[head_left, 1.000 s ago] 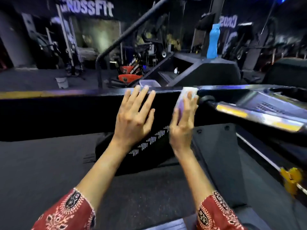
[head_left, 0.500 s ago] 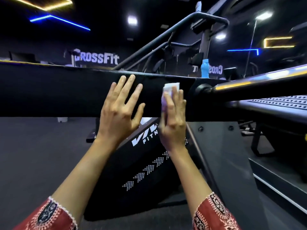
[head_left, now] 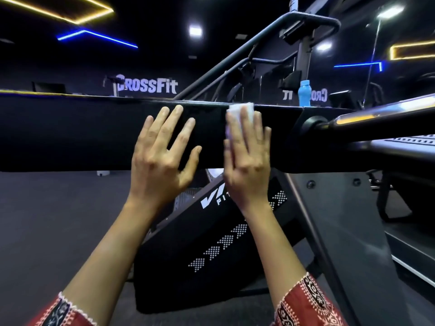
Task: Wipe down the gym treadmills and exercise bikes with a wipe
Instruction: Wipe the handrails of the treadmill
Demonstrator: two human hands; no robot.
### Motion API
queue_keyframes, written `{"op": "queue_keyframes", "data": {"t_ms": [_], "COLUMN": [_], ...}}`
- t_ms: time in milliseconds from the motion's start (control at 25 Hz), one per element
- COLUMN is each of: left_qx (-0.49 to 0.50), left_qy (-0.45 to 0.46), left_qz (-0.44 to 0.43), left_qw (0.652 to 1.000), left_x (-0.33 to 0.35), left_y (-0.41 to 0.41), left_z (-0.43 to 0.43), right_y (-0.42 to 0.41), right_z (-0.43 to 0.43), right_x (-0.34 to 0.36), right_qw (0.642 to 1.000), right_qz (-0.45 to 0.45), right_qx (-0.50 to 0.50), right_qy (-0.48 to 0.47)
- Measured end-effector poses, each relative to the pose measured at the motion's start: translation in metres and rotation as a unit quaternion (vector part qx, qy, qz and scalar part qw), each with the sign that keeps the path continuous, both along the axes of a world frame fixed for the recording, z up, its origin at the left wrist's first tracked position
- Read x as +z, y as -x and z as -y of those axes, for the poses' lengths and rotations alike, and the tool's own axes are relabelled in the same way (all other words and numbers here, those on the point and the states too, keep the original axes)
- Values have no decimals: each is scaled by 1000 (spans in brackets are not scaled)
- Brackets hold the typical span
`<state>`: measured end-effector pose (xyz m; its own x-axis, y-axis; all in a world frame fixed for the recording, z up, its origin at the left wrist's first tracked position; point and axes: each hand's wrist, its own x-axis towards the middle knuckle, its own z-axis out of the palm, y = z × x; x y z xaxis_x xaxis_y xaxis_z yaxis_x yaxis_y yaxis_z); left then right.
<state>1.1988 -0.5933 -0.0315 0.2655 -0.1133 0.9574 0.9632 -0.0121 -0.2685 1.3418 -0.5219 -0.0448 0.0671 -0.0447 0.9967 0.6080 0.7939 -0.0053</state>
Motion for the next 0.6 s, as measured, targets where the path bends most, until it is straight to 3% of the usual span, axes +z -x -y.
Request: {"op": "queue_keyframes", "data": {"t_ms": [80,200,320,440,600], "left_qx": [10,19,19,16,30], "left_qy": [2,4,2,-3,-2], "left_qz": [-1,0,17,41,37], "left_qw": [1000,1000,1000,999,999], "left_x": [-8,-19,-19,-11,-14], "left_y": [9,15,19,28,40], "left_z": [5,9,13,19,25], "right_y": [1,10,24,36,47], "right_z": [3,6,16,21,30], "right_x": [-13,-27,-6,6,13], "right_qw": [996,1000,996,999,999], "right_qz": [-66,-7,-66,42,-13], "right_qx": [29,2,39,13,23], "right_qy": [44,10,50,-11,26]}}
